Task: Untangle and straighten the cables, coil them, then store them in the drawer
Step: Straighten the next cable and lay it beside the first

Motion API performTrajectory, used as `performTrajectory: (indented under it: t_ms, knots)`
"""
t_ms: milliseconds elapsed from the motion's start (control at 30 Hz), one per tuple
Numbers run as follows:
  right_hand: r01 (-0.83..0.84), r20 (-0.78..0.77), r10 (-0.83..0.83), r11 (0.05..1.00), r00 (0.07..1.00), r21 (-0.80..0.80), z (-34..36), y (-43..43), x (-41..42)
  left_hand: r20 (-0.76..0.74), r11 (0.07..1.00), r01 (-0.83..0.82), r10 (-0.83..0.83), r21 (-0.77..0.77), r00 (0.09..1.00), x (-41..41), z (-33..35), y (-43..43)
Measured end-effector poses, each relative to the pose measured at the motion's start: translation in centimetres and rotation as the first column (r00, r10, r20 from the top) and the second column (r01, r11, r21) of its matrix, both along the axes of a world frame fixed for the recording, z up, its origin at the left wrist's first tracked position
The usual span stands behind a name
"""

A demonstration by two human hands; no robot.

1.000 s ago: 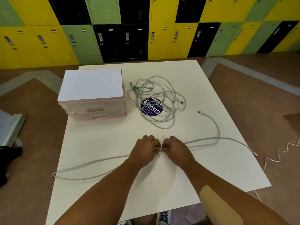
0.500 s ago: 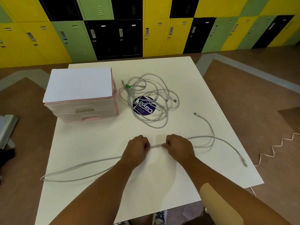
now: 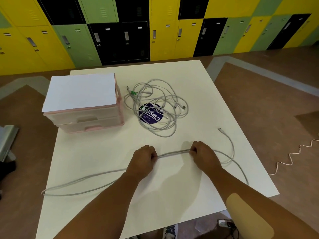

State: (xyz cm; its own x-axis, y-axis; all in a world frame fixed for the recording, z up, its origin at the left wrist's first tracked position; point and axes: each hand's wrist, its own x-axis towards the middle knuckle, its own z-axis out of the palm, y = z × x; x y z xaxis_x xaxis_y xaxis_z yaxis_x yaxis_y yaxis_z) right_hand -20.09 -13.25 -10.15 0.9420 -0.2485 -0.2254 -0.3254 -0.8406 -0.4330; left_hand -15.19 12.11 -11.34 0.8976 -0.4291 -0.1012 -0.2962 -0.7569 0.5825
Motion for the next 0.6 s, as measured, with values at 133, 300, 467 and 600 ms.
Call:
performTrajectory:
  t_ms: [133, 300, 467, 600]
  knots:
    - [0.048, -0.007, -0.047, 0.999, 0.999, 0.009, -0.1, -0.9, 0.0, -0.007, 1.0, 0.0, 0.0, 0.001, 1.0, 0.0, 0.0, -0.1]
    - [0.053, 0.051, -0.055, 0.998, 0.997, 0.04, -0.4, -1.7, -0.3, -0.011, 1.0, -0.01, 0.01, -0.018, 1.0, 0.0, 0.3, -0.1]
    - [0.123, 0.064, -0.126, 0.991, 0.99, 0.048, -0.3, -3.0, -0.5, 0.002, 1.0, 0.022, -0.022, 0.022, 1.0, 0.2, 0.1, -0.2]
    - [0.234, 0.01, -0.235, 0.971, 0.972, 0.044, 0.3, -4.4, -0.6, -0.024, 0.998, 0.03, -0.028, 0.063, 0.999, 0.6, 0.1, -0.3]
